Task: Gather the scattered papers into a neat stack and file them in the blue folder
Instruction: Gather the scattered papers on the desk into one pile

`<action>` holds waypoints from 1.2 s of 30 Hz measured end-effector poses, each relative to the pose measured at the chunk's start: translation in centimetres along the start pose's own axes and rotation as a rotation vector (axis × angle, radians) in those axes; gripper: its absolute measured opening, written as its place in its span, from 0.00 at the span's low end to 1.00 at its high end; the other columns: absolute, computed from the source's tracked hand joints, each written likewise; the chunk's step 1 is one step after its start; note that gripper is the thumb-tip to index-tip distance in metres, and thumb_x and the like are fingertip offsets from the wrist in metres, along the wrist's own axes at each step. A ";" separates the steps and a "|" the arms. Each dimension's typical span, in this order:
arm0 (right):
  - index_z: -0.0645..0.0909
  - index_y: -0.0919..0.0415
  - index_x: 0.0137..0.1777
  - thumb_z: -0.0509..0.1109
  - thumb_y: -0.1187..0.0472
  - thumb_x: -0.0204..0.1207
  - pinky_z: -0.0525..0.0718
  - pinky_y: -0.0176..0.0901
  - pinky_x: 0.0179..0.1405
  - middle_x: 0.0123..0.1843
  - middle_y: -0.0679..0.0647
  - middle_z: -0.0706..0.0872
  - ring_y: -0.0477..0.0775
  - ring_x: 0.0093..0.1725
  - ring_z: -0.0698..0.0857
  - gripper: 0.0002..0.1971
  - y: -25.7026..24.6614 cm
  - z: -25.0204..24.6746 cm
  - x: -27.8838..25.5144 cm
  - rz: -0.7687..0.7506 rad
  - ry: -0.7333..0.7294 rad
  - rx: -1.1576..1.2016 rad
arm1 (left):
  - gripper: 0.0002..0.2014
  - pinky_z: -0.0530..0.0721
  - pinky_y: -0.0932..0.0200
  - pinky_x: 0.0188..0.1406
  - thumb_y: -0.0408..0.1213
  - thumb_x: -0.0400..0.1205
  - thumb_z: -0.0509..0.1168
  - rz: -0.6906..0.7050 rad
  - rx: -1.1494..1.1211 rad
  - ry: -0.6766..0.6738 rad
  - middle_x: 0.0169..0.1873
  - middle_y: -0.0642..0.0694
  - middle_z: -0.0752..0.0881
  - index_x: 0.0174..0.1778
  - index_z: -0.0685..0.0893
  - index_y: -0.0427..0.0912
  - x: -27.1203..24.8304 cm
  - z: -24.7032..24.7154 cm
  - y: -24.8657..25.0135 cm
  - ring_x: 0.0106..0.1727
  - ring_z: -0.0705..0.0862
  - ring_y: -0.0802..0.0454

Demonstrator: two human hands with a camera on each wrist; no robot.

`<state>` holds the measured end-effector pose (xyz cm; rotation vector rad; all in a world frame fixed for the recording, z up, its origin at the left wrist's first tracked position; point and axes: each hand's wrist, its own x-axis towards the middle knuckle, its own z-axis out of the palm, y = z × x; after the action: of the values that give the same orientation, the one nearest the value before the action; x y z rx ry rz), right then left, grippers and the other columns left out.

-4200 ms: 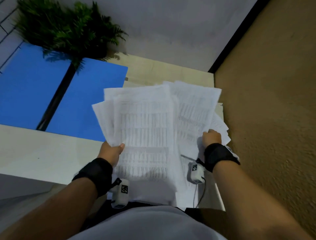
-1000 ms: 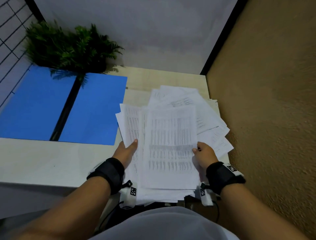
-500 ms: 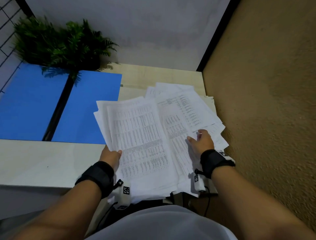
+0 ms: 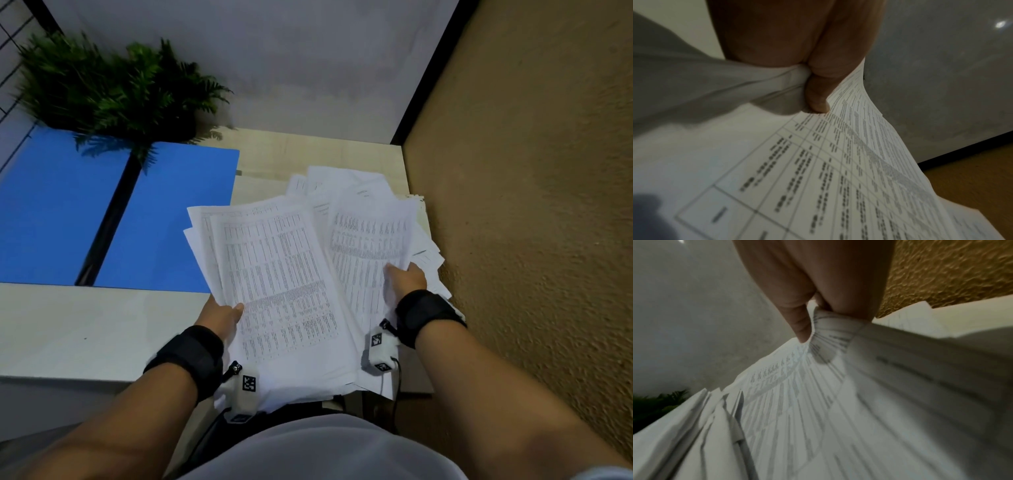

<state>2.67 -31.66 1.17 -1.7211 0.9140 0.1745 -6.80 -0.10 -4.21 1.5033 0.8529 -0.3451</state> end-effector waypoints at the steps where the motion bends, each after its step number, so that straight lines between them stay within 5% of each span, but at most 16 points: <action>1: 0.66 0.67 0.78 0.68 0.63 0.81 0.73 0.42 0.65 0.77 0.63 0.74 0.63 0.73 0.77 0.27 -0.2 0.2 0.2 0.014 -0.028 0.062 | 0.25 0.73 0.42 0.73 0.27 0.84 0.62 0.004 0.027 0.002 0.70 0.39 0.80 0.78 0.69 0.39 -0.1 0.1 0.2 0.70 0.78 0.37; 4: 0.56 0.63 0.83 0.71 0.63 0.80 0.68 0.47 0.74 0.80 0.60 0.68 0.60 0.76 0.73 0.36 -0.9 1.0 0.7 0.090 -0.071 0.232 | 0.24 0.73 0.48 0.66 0.24 0.84 0.59 0.018 0.088 0.010 0.68 0.39 0.80 0.78 0.69 0.37 -0.6 0.5 0.5 0.70 0.77 0.37; 8: 0.74 0.63 0.75 0.71 0.61 0.79 0.77 0.47 0.69 0.71 0.60 0.81 0.62 0.67 0.82 0.24 -0.8 1.3 0.9 0.033 -0.118 0.151 | 0.25 0.72 0.46 0.70 0.24 0.84 0.59 0.039 0.144 0.014 0.70 0.37 0.79 0.79 0.68 0.38 -0.8 0.7 0.9 0.72 0.76 0.35; 12: 0.72 0.64 0.76 0.66 0.62 0.83 0.75 0.48 0.73 0.72 0.58 0.81 0.56 0.68 0.80 0.22 -4.6 -0.2 -1.3 -0.291 -0.030 0.076 | 0.25 0.71 0.49 0.67 0.24 0.84 0.61 0.010 0.101 0.029 0.68 0.38 0.79 0.78 0.68 0.36 -0.9 0.7 1.1 0.72 0.75 0.36; 16: 0.78 0.58 0.67 0.62 0.59 0.84 0.84 0.56 0.64 0.61 0.53 0.87 0.53 0.61 0.86 0.14 -10.2 -4.3 -6.3 -0.602 -0.061 0.034 | 0.26 0.72 0.44 0.71 0.27 0.79 0.68 -0.042 0.032 0.026 0.67 0.41 0.82 0.74 0.75 0.40 -0.4 0.5 0.7 0.70 0.79 0.36; 20: 0.82 0.44 0.55 0.63 0.62 0.84 0.87 0.43 0.55 0.54 0.47 0.90 0.45 0.57 0.89 0.11 -13.6 -8.0 -11.5 -0.780 -0.144 0.149 | 0.26 0.74 0.43 0.72 0.29 0.78 0.69 -0.038 0.056 0.005 0.67 0.40 0.83 0.73 0.75 0.41 -0.5 0.5 0.8 0.68 0.80 0.37; 24: 0.84 0.50 0.55 0.68 0.66 0.80 0.88 0.41 0.51 0.50 0.47 0.92 0.48 0.55 0.91 0.10 -13.1 -8.3 -10.7 -0.656 -0.317 0.194 | 0.23 0.75 0.49 0.67 0.30 0.82 0.67 0.000 0.141 0.022 0.65 0.38 0.83 0.74 0.74 0.35 -1.2 0.5 1.7 0.68 0.80 0.37; 27: 0.84 0.56 0.54 0.66 0.68 0.81 0.88 0.38 0.40 0.42 0.45 0.94 0.44 0.43 0.92 0.08 -10.0 -6.7 -8.2 -0.444 -0.437 0.096 | 0.23 0.76 0.45 0.70 0.39 0.83 0.66 0.014 0.095 -0.037 0.65 0.43 0.84 0.74 0.75 0.42 -2.0 0.4 2.0 0.68 0.81 0.39; 32: 0.77 0.59 0.71 0.63 0.61 0.85 0.78 0.52 0.64 0.68 0.55 0.84 0.60 0.67 0.82 0.16 -5.3 -2.7 -4.9 -0.405 -0.536 -0.510 | 0.29 0.70 0.54 0.70 0.61 0.81 0.59 0.039 -0.041 -0.169 0.67 0.55 0.79 0.76 0.72 0.52 -2.7 -0.1 2.4 0.67 0.77 0.53; 34: 0.75 0.61 0.73 0.64 0.60 0.84 0.77 0.54 0.65 0.70 0.58 0.82 0.64 0.69 0.79 0.18 -4.4 -0.8 -4.4 -0.403 -0.517 -0.591 | 0.34 0.70 0.56 0.70 0.68 0.74 0.63 0.057 -0.060 -0.184 0.68 0.59 0.79 0.74 0.73 0.56 -2.7 0.0 2.3 0.68 0.77 0.56; 36: 0.76 0.61 0.72 0.68 0.58 0.82 0.78 0.56 0.66 0.69 0.59 0.82 0.64 0.68 0.80 0.19 -3.9 1.1 -4.3 -0.417 -0.522 -0.596 | 0.35 0.73 0.51 0.73 0.65 0.67 0.74 0.072 -0.083 -0.202 0.68 0.58 0.83 0.70 0.77 0.58 -2.6 0.2 1.9 0.70 0.80 0.54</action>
<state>2.64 -28.34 6.06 -2.2154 0.1003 0.6307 -7.18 -0.91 -1.08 1.3924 0.6443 -0.3959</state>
